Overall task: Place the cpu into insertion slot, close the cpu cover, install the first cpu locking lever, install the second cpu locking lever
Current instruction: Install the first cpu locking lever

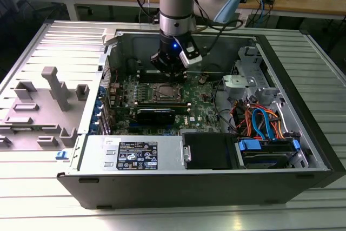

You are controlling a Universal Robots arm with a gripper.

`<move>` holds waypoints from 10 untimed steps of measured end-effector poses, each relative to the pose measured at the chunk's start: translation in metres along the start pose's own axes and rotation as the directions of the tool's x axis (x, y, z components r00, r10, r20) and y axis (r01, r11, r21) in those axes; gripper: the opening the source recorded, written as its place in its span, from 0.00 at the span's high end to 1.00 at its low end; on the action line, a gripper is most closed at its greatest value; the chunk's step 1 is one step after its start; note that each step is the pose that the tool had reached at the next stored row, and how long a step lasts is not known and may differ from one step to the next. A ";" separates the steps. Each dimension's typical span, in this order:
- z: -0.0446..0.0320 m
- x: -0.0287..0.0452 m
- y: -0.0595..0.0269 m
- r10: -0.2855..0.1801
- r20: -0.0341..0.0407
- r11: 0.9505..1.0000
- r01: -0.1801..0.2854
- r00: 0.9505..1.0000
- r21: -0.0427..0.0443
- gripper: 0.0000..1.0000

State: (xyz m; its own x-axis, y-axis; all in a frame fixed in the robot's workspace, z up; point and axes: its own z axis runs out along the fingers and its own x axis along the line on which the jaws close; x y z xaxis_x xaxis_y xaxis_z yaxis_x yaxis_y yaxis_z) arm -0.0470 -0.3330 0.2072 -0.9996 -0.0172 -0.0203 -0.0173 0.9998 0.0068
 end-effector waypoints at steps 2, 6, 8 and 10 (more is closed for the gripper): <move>0.0007 -0.0001 0.0000 0.000 0.000 1.000 0.000 1.000 0.001 0.89; 0.0019 -0.0004 0.0000 0.000 0.000 1.000 0.000 1.000 0.001 0.89; 0.0025 -0.0006 -0.0001 0.000 0.000 1.000 0.000 1.000 0.001 0.89; 0.0029 -0.0008 -0.0001 0.000 0.000 1.000 0.000 1.000 0.001 0.89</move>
State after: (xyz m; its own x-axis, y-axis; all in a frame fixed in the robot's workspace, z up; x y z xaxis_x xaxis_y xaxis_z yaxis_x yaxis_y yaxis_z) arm -0.0461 -0.3330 0.2044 -0.9997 -0.0169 -0.0202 -0.0171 0.9998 0.0057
